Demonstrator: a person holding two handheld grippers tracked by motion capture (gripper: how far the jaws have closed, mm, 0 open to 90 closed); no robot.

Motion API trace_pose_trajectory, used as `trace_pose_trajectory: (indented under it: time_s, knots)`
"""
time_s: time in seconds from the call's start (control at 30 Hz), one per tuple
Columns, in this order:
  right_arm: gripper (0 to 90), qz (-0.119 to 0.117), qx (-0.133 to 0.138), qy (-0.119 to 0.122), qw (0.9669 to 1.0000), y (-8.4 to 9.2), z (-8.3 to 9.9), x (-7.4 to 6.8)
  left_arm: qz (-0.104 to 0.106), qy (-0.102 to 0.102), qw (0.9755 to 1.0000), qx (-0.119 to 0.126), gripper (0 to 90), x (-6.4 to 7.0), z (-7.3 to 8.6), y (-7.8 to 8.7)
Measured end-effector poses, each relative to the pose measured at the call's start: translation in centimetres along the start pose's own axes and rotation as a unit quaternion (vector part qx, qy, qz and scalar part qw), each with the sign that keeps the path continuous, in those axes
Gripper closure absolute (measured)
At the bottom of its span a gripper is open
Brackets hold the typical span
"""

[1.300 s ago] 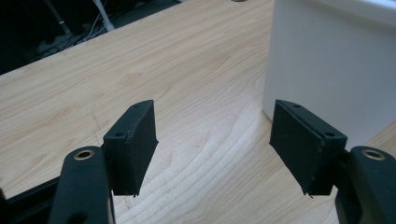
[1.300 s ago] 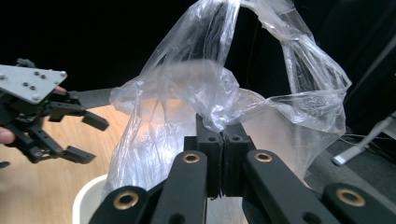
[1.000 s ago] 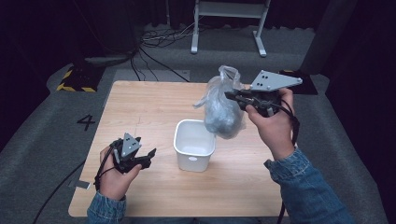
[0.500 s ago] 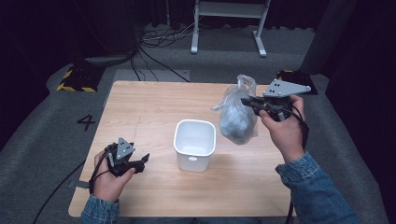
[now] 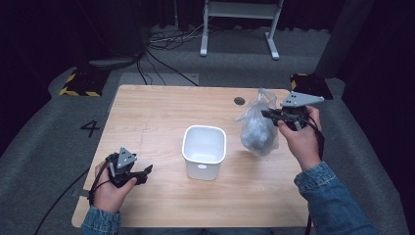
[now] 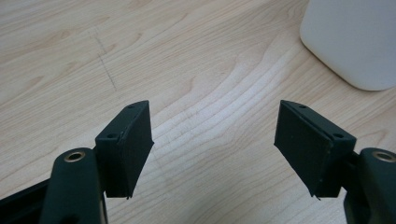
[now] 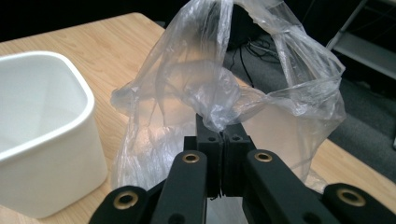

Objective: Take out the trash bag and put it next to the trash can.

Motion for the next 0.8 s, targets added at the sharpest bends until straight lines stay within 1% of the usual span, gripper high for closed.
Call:
trace_pose_trajectory:
  time_s: [0.3,0.4,0.43,0.47,0.57,0.6,0.67,0.73,0.8]
  knots:
    - [89.1,-0.006,-0.024,-0.015,0.9996,-2.3,3.1,0.4,0.003,0.005,1.0000,-0.006,27.2,-0.3,0.6,-0.7]
    - [89.1,-0.019,-0.021,-0.019,0.9994,-3.0,3.8,0.2,0.004,0.006,1.0000,-0.007,27.1,-0.4,0.7,-0.9]
    - [89.0,-0.021,-0.025,-0.021,0.9992,-3.3,4.2,0.2,0.004,0.003,0.9999,-0.009,27.1,-0.5,0.8,-1.0]
    - [89.0,-0.025,-0.029,-0.023,0.9990,-3.6,4.6,0.1,0.005,0.007,0.9999,-0.009,27.1,-0.5,0.9,-1.1]
    - [88.0,-0.033,-0.030,-0.035,0.9984,-4.1,5.3,0.0,0.007,0.009,0.9998,-0.014,27.1,-0.7,1.2,-1.4]
    - [86.8,-0.034,-0.028,-0.040,0.9982,-4.2,5.5,-0.1,0.008,0.011,0.9998,-0.014,27.1,-0.7,1.2,-1.4]
    - [81.5,-0.035,-0.021,-0.052,0.9978,-4.2,5.5,-0.1,0.008,0.010,0.9998,-0.013,27.1,-0.7,1.1,-1.5]
    - [79.2,-0.037,-0.014,-0.057,0.9976,-4.0,5.4,-0.2,0.009,0.009,0.9998,-0.012,27.1,-0.6,1.1,-1.5]
    - [72.2,-0.034,-0.010,-0.063,0.9974,-3.8,5.2,-0.3,0.009,0.010,0.9998,-0.013,27.1,-0.6,1.1,-1.5]
Point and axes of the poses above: each handheld gripper's, and its own axes: y roughly backward along the jaws, z roughly out of its underside, x roughly to its right, the point moved 8 cm from there along -y, roughly forward along the jaws, and after that the axes turned 1 degree about y, right-handed, at the moved point
